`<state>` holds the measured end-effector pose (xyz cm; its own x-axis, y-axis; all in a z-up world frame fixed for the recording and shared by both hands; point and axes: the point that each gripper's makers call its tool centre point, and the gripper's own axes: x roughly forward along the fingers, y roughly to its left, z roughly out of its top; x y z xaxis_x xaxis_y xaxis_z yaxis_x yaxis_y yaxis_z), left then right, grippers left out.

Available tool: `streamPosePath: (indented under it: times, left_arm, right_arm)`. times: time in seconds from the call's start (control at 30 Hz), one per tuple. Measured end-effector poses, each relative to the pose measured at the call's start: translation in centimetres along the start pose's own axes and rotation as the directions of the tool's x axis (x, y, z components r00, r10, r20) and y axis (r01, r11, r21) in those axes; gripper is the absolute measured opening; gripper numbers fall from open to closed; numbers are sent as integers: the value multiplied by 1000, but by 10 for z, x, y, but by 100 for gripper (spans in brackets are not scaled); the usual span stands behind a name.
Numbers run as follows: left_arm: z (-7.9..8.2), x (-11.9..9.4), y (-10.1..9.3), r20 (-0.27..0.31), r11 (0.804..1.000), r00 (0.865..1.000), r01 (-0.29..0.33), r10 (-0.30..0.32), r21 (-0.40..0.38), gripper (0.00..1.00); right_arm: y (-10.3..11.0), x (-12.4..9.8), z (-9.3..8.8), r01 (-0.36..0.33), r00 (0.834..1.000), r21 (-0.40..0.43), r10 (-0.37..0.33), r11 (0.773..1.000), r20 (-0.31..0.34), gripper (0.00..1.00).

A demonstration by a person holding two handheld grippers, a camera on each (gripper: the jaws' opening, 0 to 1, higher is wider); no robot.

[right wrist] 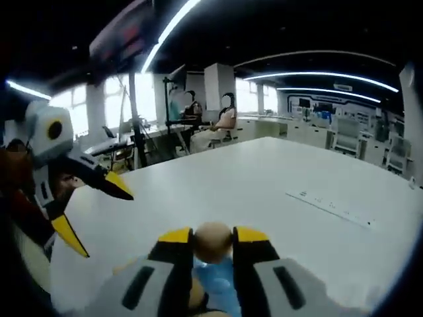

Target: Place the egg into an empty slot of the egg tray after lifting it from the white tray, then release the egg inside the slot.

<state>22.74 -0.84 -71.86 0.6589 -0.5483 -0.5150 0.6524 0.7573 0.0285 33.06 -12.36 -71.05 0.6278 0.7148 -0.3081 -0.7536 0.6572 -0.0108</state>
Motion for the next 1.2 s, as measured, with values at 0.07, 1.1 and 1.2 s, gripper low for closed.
streamPosePath:
  times: [0.07,1.1,1.2]
  left_arm:
    - [-1,-2,1,-3,1000,1000,2,-2,5,62]
    - [-8,3,14,-13,1000,1000,-1,1,7,62]
    - [-7,1,13,-13,1000,1000,-5,6,10,62]
  right_arm:
    - [20,22,4,-52,999,-9,52,999,-3,22]
    - [68,96,-37,-195,955,160,224,968,-192,23]
    - [68,95,-37,-199,955,148,226,969,-192,23]
